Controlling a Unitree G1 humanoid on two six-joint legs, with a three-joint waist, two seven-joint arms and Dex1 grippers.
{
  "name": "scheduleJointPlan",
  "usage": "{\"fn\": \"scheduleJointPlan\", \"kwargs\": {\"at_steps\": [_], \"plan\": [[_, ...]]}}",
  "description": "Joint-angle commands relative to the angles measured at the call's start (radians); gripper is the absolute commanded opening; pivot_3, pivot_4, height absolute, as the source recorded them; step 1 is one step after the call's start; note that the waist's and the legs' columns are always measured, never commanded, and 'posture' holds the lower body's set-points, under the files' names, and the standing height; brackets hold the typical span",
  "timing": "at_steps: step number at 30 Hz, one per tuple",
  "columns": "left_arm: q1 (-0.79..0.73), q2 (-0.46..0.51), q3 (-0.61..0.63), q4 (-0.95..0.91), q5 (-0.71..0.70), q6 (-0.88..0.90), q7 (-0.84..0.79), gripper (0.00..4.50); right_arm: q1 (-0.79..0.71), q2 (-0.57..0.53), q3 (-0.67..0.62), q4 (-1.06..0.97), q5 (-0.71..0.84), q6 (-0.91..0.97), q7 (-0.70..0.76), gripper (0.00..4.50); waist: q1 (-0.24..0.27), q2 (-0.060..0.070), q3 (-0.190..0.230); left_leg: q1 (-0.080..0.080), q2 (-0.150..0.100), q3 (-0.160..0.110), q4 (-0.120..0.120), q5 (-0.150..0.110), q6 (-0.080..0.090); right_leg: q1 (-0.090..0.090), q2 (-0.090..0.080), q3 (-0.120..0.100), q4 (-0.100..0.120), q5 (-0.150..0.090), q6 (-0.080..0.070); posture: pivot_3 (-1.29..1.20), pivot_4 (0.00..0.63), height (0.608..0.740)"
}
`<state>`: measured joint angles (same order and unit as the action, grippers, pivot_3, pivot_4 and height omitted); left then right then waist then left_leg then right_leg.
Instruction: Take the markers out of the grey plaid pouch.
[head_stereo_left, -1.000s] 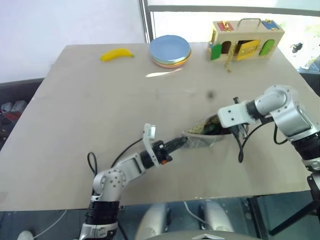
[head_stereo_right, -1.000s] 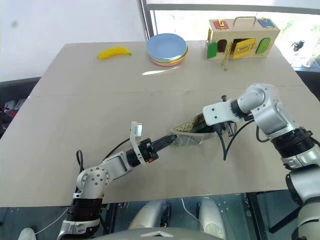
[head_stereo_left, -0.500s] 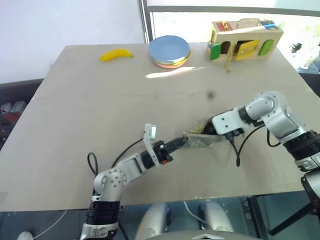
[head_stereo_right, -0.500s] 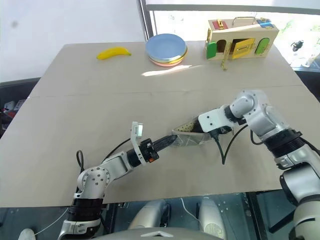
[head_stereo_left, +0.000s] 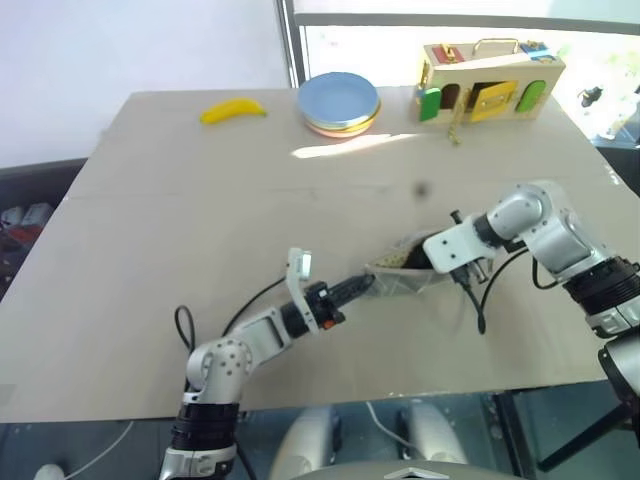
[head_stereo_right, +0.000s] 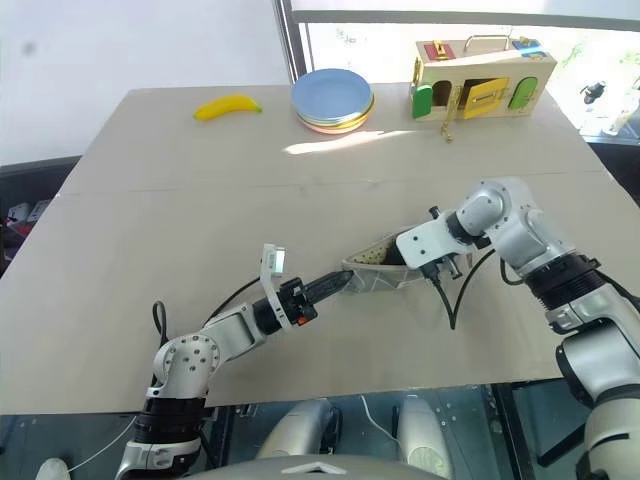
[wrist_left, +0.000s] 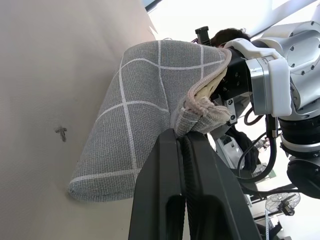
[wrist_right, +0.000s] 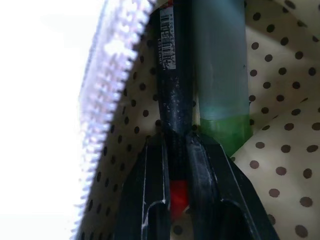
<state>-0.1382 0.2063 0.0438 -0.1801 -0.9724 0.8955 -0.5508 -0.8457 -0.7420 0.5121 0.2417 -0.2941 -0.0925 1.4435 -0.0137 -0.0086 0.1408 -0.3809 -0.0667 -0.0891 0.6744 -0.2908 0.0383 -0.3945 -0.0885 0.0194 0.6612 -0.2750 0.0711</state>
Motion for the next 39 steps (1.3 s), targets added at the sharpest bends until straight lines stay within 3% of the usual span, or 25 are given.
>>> {"fn": "scheduleJointPlan", "kwargs": {"at_steps": [1, 7, 17, 19, 23, 24, 28, 34, 39], "plan": [[0.01, 0.002, 0.02, -0.01, -0.008, -0.001, 0.001, 0.0, 0.016, 0.004, 0.028, 0.032, -0.039, -0.001, 0.005, 0.02, 0.0, 0.0, 0.0, 0.0, 0.0, 0.0, 0.0, 0.0, 0.0, 0.0, 0.0, 0.0, 0.0, 0.0, 0.0, 0.0, 0.15, 0.74], [0.01, 0.001, 0.019, -0.01, -0.008, 0.0, 0.002, 0.0, 0.001, 0.028, 0.038, 0.062, -0.063, 0.008, -0.006, 0.02, -0.001, -0.002, -0.001, 0.001, 0.0, 0.0, 0.0, 0.0, 0.0, 0.001, 0.0, 0.0, 0.0, 0.0, 0.0, 0.0, 0.15, 0.74], [0.012, -0.003, 0.021, -0.012, -0.005, -0.004, 0.008, 0.0, -0.009, 0.068, 0.054, 0.094, -0.084, -0.005, -0.006, 4.04, -0.008, -0.005, -0.003, 0.003, 0.001, 0.0, -0.002, 0.001, -0.002, 0.001, 0.002, 0.001, 0.0, 0.001, -0.002, 0.0, 0.15, 0.74], [0.012, -0.003, 0.022, -0.011, -0.005, -0.004, 0.009, 0.0, -0.007, 0.069, 0.056, 0.093, -0.083, -0.005, 0.001, 4.44, -0.012, -0.006, -0.004, 0.004, 0.001, 0.0, -0.003, 0.002, -0.003, 0.001, 0.002, 0.002, 0.0, 0.001, -0.002, 0.0, 0.15, 0.74], [0.011, -0.003, 0.023, -0.011, -0.005, -0.004, 0.009, 0.0, 0.005, 0.069, 0.059, 0.089, -0.079, -0.002, 0.014, 4.44, -0.013, -0.006, -0.004, 0.004, 0.002, -0.001, -0.004, 0.003, -0.005, 0.001, 0.002, 0.002, 0.001, 0.002, -0.003, 0.0, 0.15, 0.74], [0.011, -0.003, 0.023, -0.011, -0.005, -0.004, 0.01, 0.0, 0.008, 0.068, 0.06, 0.086, -0.079, -0.001, 0.015, 4.18, -0.013, -0.006, -0.004, 0.004, 0.002, -0.001, -0.004, 0.003, -0.005, 0.001, 0.002, 0.002, 0.001, 0.002, -0.003, 0.0, 0.15, 0.74], [0.013, -0.002, 0.024, -0.014, -0.006, -0.004, 0.011, 0.0, 0.019, 0.069, 0.056, 0.072, -0.075, 0.001, 0.02, 2.79, -0.013, -0.006, -0.004, 0.004, 0.002, -0.001, -0.004, 0.003, -0.005, 0.001, 0.002, 0.002, 0.0, 0.002, -0.003, 0.0, 0.15, 0.74], [0.016, 0.0, 0.025, -0.015, -0.007, -0.002, 0.011, 0.0, 0.029, 0.066, 0.048, 0.058, -0.072, 0.006, 0.021, 0.33, -0.013, -0.006, -0.004, 0.004, 0.002, -0.001, -0.004, 0.003, -0.005, 0.001, 0.002, 0.003, 0.0, 0.002, -0.003, 0.0, 0.15, 0.74], [0.016, 0.001, 0.024, -0.017, -0.008, 0.0, 0.011, 0.0, 0.032, 0.061, 0.027, 0.027, -0.059, 0.015, 0.011, 0.3, -0.013, -0.006, -0.004, 0.004, 0.002, -0.001, -0.005, 0.003, -0.005, 0.001, 0.002, 0.003, 0.0, 0.002, -0.003, 0.0, 0.15, 0.74]]}}
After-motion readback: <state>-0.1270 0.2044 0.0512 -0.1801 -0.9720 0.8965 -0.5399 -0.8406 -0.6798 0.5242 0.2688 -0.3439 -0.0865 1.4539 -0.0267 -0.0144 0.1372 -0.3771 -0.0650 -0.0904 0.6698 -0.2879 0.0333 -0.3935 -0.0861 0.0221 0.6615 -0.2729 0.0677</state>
